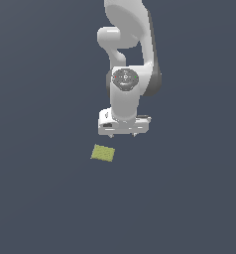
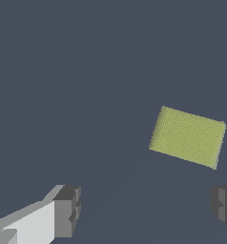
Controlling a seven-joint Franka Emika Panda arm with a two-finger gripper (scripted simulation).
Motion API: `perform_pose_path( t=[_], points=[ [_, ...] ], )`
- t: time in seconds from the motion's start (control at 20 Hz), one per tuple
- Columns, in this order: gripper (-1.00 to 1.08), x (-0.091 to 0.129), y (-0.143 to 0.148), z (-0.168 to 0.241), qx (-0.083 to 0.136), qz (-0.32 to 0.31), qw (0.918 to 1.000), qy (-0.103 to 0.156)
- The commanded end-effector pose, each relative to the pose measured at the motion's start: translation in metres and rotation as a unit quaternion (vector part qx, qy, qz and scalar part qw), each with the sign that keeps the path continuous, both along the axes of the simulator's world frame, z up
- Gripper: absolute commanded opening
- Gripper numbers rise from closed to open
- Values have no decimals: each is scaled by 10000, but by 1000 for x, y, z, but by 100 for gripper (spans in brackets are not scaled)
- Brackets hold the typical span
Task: Pick up the object and move it to a goal position.
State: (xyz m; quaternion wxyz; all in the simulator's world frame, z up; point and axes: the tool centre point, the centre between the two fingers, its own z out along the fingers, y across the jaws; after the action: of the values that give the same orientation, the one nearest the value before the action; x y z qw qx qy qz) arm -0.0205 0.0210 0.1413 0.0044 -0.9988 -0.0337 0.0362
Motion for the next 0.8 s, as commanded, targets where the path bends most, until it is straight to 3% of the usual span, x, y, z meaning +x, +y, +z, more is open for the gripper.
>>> perform_pose_path(
  t=[0.0, 0.75],
  points=[
    [100, 0, 0, 0, 0, 0, 10000, 0],
    [100, 9, -1, 26, 48, -84, 9999, -135]
  ],
)
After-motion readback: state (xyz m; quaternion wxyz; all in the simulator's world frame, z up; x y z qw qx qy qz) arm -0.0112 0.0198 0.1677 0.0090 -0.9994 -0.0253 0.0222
